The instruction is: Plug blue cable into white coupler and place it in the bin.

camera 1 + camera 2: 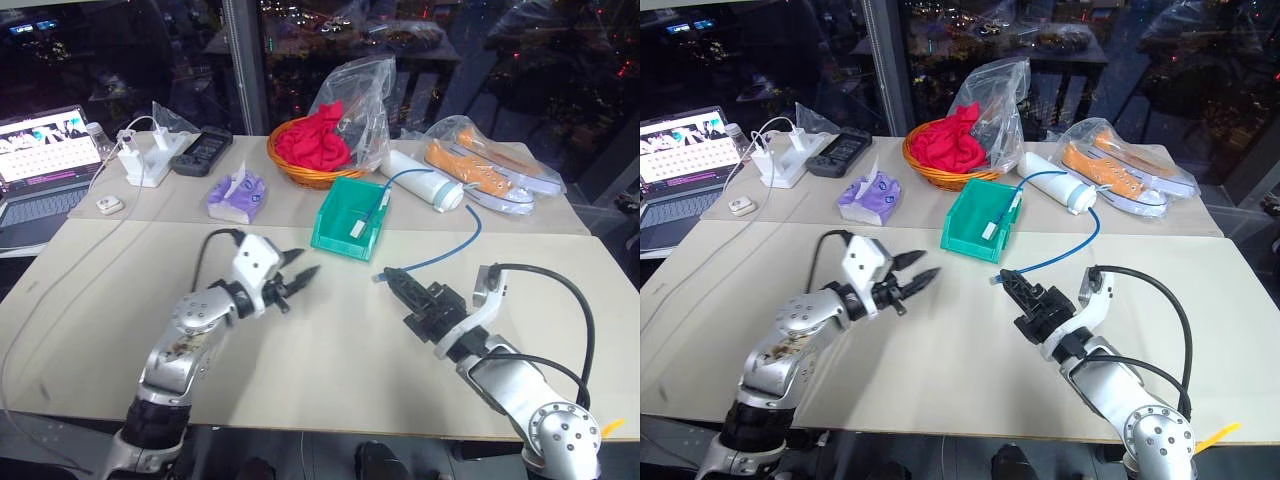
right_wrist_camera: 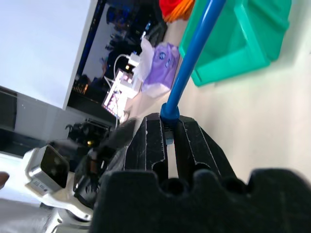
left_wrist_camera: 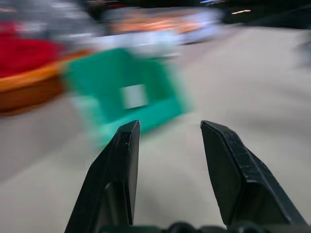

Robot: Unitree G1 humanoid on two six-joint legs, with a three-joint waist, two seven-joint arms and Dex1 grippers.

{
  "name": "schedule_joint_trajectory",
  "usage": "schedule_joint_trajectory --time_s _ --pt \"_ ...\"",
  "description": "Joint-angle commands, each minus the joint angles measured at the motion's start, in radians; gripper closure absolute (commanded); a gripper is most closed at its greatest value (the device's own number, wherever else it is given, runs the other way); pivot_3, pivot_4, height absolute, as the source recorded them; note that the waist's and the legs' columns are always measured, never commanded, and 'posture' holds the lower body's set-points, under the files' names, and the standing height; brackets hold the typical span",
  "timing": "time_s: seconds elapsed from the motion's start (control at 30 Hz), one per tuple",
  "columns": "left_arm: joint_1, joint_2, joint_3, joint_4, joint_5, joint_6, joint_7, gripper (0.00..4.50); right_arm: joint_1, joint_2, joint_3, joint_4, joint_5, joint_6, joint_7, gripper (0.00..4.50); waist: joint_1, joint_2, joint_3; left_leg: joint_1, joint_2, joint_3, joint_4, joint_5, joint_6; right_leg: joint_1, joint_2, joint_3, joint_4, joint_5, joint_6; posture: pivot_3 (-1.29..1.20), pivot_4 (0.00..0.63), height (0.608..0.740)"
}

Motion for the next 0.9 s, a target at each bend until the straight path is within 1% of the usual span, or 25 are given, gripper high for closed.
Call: schedule_joint_trajectory --time_s 0.03,0.17,0.27,0.33,0.37,0.43,0.47,0.5,0.53,0.63,0.9 --pt "0.088 -0.038 0.066 -0.227 0.041 0.082 0.161 2.35 -0.035 -0.004 -0.002 0.008 0.019 0.006 0.029 4.5 0.002 0.0 0.0 0.0 0.0 0.0 0.0 0.0 0.0 0.0 0.0 0.0 0.0 0.0 0.0 0.0 0.15 0.723" --pt "0.218 -0.125 0.097 -0.383 0.072 0.189 0.308 2.35 -0.072 -0.003 0.023 0.044 0.018 0.031 0.043 4.5 0.007 0.0 0.0 0.0 0.0 0.0 0.0 0.0 0.0 0.001 -0.001 0.0 -0.001 0.0 0.0 0.0 0.15 0.723" --pt "0.299 -0.162 0.108 -0.43 0.079 0.234 0.355 2.35 -0.099 0.001 0.037 0.073 0.018 0.047 0.052 4.5 0.001 0.0 0.0 0.0 0.0 0.0 0.0 0.0 0.0 0.001 0.0 0.0 -0.001 0.0 0.0 0.0 0.15 0.723" --pt "0.344 -0.186 0.142 -0.423 0.065 0.24 0.373 1.83 -0.111 0.004 0.049 0.091 0.02 0.061 0.057 4.5 0.002 0.0 0.0 0.0 0.0 0.0 0.0 0.0 0.0 0.001 0.0 0.0 -0.001 0.0 0.0 0.0 0.15 0.723" --pt "0.356 -0.197 0.159 -0.422 0.047 0.246 0.373 1.68 -0.114 0.005 0.054 0.096 0.02 0.067 0.059 4.5 0.001 0.0 0.0 0.0 0.0 0.0 0.0 0.0 0.0 0.001 0.0 0.0 -0.001 0.0 0.0 0.0 0.15 0.723" --pt "0.371 -0.218 0.187 -0.427 0.011 0.269 0.373 0.9 -0.12 0.002 0.063 0.105 0.018 0.083 0.065 4.5 0.002 0.0 0.0 0.0 0.0 0.0 0.0 0.0 0.0 0.001 0.0 0.0 -0.001 0.0 0.0 0.0 0.15 0.723" --pt "0.387 -0.219 0.194 -0.428 0.009 0.278 0.374 0.64 -0.124 0.0 0.065 0.11 0.019 0.092 0.07 4.5 0.002 0.0 0.0 0.0 0.0 0.0 0.0 0.0 0.0 0.001 0.0 0.0 -0.001 0.0 0.0 0.0 0.15 0.723" --pt "0.398 -0.216 0.201 -0.428 0.008 0.285 0.374 0.22 -0.128 0.001 0.067 0.113 0.018 0.097 0.071 4.5 0.001 0.0 0.0 0.0 0.0 0.0 0.0 0.0 0.0 0.001 0.0 0.0 -0.001 0.0 0.0 0.0 0.15 0.723" --pt "0.418 -0.208 0.2 -0.422 0.009 0.292 0.366 0.02 -0.133 -0.001 0.068 0.119 0.02 0.102 0.076 4.5 0.001 0.0 0.0 0.0 0.0 0.0 0.0 0.0 0.0 0.001 0.0 0.0 -0.002 0.0 0.0 0.0 0.15 0.723" --pt "0.444 -0.183 0.196 -0.374 0.009 0.272 0.337 0.02 -0.144 0.002 0.066 0.131 0.02 0.11 0.083 4.5 0.0 0.0 0.0 0.0 0.0 0.0 0.0 0.0 0.0 0.001 0.0 0.0 -0.002 0.0 0.0 0.0 0.15 0.723" --pt "0.391 -0.151 0.188 -0.167 0.001 0.177 0.292 0.02 -0.153 0.013 0.063 0.134 0.007 0.113 0.086 4.5 0.0 0.0 0.0 0.0 0.0 0.0 0.0 0.0 0.0 0.001 0.0 -0.001 -0.002 0.0 0.0 0.0 0.15 0.723"
